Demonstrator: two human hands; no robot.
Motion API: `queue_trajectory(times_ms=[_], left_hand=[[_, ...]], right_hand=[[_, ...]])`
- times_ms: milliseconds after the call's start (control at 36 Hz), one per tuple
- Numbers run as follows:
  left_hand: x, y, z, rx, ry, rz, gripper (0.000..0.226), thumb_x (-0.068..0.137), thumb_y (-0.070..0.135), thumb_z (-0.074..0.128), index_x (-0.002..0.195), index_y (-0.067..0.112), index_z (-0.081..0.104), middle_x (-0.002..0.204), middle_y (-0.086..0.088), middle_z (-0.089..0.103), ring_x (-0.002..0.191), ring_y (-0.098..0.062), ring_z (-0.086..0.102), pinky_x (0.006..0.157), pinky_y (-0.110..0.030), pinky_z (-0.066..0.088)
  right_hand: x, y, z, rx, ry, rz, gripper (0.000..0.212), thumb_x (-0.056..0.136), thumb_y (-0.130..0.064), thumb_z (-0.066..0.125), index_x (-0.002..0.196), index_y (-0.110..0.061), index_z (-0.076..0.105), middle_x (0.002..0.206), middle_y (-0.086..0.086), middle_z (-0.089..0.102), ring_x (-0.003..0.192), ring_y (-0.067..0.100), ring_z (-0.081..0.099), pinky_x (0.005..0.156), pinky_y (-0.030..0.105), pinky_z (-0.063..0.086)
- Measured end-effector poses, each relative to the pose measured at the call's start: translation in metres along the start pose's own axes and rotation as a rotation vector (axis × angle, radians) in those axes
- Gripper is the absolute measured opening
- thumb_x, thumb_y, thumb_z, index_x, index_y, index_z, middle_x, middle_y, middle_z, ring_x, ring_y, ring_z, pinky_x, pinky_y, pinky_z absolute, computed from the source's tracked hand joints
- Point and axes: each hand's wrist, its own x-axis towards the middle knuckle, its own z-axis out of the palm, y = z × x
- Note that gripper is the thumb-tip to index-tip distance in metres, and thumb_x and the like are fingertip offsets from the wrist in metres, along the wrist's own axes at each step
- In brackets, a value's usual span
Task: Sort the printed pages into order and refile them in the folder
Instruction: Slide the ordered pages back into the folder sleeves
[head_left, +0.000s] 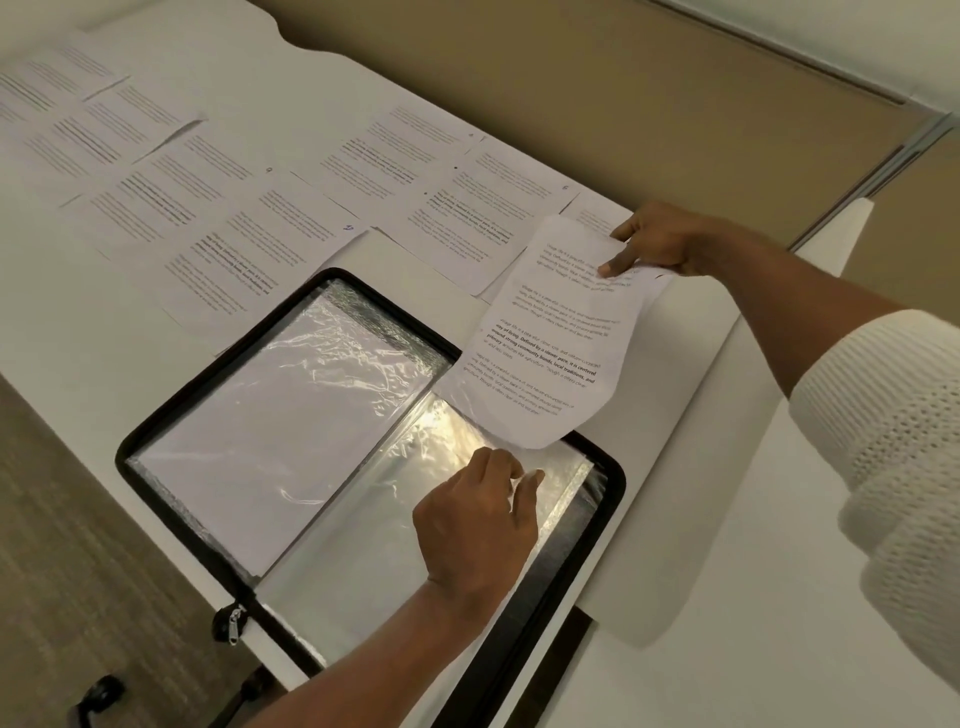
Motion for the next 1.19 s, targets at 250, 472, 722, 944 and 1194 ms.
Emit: queue_trajectory(times_ms=[250, 472, 722, 944, 1194], left_hand=[[-0.007, 0.0, -0.001, 0.064, 0.024, 0.156, 0.014, 0.084, 0.02, 0.087, 0.079, 0.013, 0.076, 0.065, 0.002, 0.068, 0.047, -0.012, 0.057, 0.043, -0.03, 0.052], [-0.007, -0.002, -0.004, 0.094, 0.042, 0.206, 0.024, 0.075, 0.015, 0.096, 0.07, 0.011, 0.073, 0.057, 0.0, 0.063, 0.041, -0.011, 0.052, 0.04, -0.027, 0.05], [-0.01, -0.006, -0.003, 0.141, 0.006, 0.236, 0.027, 0.064, 0.008, 0.099, 0.071, 0.011, 0.073, 0.058, 0.0, 0.064, 0.042, -0.01, 0.052, 0.041, -0.026, 0.051], [-0.011, -0.008, -0.002, 0.17, -0.021, 0.247, 0.026, 0.066, 0.007, 0.097, 0.07, 0.012, 0.072, 0.058, 0.001, 0.063, 0.042, -0.01, 0.052, 0.04, -0.028, 0.05], [-0.005, -0.013, 0.003, 0.031, -0.122, 0.177, 0.056, 0.094, 0.065, 0.065, 0.115, 0.014, 0.074, 0.115, -0.005, 0.075, 0.102, -0.02, 0.07, 0.086, -0.038, 0.062]], right_hand=[[0.003, 0.01, -0.001, -0.023, 0.017, 0.037, 0.047, 0.072, -0.013, 0.095, 0.115, -0.012, 0.078, 0.102, 0.004, 0.081, 0.108, 0.032, 0.075, 0.1, 0.054, 0.058], [0.0, 0.006, -0.002, -0.009, 0.003, 0.024, 0.033, 0.078, -0.01, 0.091, 0.108, -0.013, 0.08, 0.103, 0.0, 0.081, 0.114, 0.026, 0.072, 0.106, 0.052, 0.054], [-0.004, 0.001, -0.006, 0.017, -0.006, 0.024, 0.029, 0.082, -0.006, 0.086, 0.11, -0.007, 0.079, 0.117, 0.01, 0.078, 0.094, 0.021, 0.066, 0.074, 0.032, 0.054], [0.002, 0.011, -0.005, 0.009, 0.022, 0.051, 0.038, 0.078, -0.008, 0.09, 0.114, -0.008, 0.077, 0.113, 0.005, 0.079, 0.092, 0.02, 0.069, 0.071, 0.03, 0.056], [-0.002, 0.009, -0.01, 0.022, -0.018, 0.029, 0.048, 0.077, -0.013, 0.092, 0.122, -0.011, 0.074, 0.105, 0.002, 0.081, 0.096, 0.024, 0.078, 0.087, 0.037, 0.063]])
